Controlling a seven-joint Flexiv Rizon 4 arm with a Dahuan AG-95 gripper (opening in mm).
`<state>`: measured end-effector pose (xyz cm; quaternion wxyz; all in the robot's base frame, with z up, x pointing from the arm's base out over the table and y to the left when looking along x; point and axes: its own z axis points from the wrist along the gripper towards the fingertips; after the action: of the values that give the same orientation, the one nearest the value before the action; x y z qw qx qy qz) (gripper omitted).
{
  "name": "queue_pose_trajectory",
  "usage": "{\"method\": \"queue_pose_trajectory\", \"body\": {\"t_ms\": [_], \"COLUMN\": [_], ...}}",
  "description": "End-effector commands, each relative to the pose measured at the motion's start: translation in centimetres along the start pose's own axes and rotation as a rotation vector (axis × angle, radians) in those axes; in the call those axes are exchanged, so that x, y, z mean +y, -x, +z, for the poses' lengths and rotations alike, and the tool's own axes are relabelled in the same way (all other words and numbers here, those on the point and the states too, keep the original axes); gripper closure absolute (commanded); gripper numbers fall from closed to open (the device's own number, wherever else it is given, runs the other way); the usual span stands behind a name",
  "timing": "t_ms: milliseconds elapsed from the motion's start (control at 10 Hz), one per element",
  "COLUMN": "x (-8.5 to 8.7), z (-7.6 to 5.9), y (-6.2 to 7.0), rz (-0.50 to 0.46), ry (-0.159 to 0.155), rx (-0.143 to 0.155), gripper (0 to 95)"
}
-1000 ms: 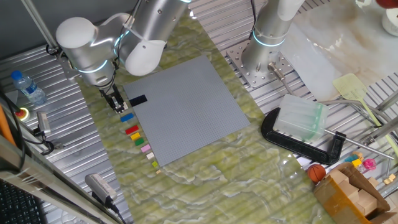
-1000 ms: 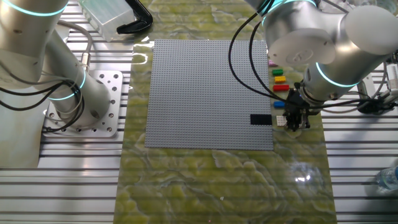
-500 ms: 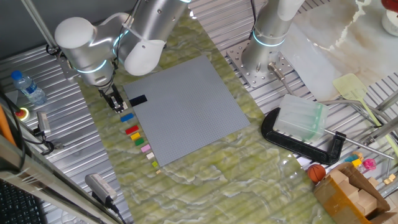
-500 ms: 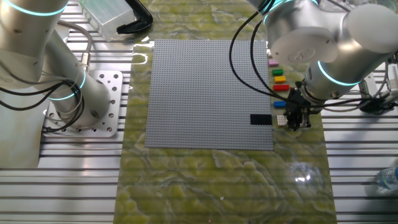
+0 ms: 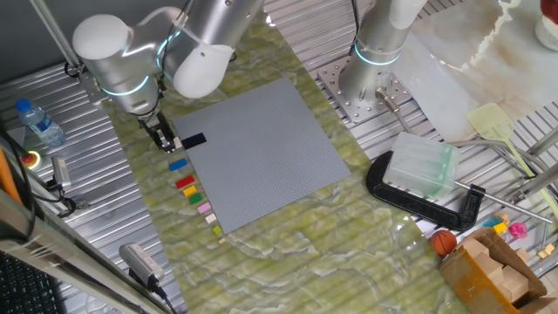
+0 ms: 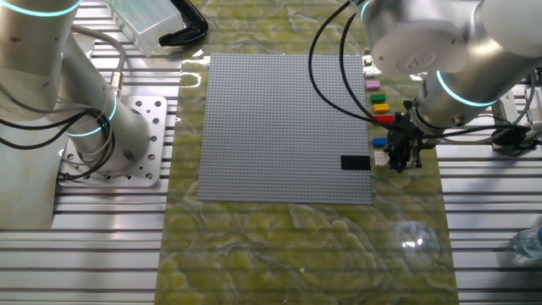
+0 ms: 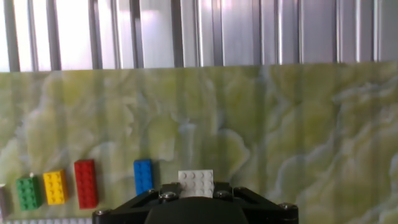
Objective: Build with small Lego blocks
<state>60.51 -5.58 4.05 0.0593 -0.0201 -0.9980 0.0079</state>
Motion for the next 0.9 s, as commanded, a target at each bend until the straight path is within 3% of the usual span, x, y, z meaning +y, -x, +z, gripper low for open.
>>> {"method": "queue_pose_trajectory", "body": {"t_ms": [100, 500, 700, 900], "x": [-0.4, -1.1, -0.8, -0.5], "z": [0.0, 0.4, 0.6, 0.8], "y": [-1.4, -4.5, -4.5, -4.5], "rz": [-0.019, -0.037, -0.024, -0.011], "ry": [-0.001, -0.001, -0.001, -0.007], "rx": [-0.007, -0.049, -0.077, -0.085], "gripper": [95.0, 95.0, 95.0, 95.0]}}
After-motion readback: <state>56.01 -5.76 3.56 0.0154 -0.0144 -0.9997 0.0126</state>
